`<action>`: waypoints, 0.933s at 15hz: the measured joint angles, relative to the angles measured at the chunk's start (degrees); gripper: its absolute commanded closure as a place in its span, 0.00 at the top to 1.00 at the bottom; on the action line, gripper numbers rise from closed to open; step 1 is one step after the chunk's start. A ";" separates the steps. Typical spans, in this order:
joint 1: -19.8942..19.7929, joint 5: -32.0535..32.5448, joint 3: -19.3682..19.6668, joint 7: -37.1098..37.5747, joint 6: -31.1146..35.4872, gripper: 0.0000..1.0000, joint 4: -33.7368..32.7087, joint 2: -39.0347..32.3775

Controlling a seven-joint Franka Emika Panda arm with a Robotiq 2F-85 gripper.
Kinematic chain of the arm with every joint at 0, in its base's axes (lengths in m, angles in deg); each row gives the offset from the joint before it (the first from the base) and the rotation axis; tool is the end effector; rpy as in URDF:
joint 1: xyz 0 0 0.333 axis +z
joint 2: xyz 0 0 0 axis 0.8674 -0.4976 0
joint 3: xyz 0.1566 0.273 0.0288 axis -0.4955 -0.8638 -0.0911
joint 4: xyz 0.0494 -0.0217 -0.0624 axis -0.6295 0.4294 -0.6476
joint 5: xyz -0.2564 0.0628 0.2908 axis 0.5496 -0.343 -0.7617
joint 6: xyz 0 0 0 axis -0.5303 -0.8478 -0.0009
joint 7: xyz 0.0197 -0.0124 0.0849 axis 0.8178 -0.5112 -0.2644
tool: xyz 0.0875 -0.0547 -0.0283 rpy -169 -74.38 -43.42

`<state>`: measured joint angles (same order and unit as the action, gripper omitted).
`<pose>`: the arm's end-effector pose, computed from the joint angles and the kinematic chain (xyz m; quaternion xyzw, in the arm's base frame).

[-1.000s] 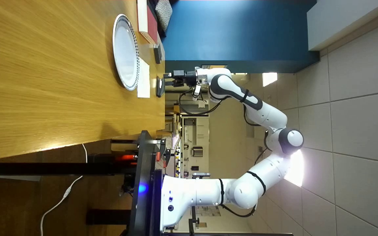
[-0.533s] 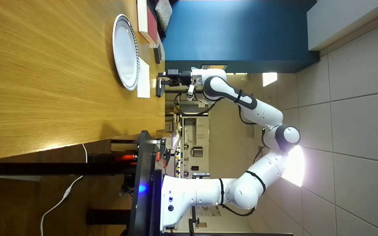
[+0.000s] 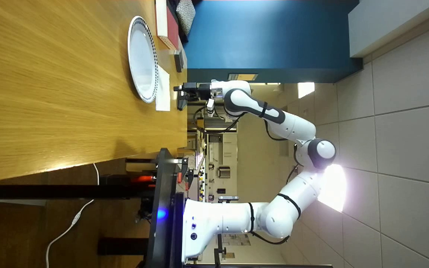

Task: Use the white napkin to wipe the white plate.

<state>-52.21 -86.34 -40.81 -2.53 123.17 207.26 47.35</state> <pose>0.5435 0.0799 0.0903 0.9963 0.0828 -0.0220 0.0066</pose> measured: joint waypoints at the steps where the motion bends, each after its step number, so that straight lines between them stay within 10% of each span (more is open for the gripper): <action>1: 0.05 0.00 0.19 0.00 0.00 1.00 -0.20 -0.47; 14: -0.80 -0.02 0.40 0.00 -0.91 1.00 -7.94 -9.22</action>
<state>-53.01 -86.36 -40.40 -2.54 122.25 199.31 38.13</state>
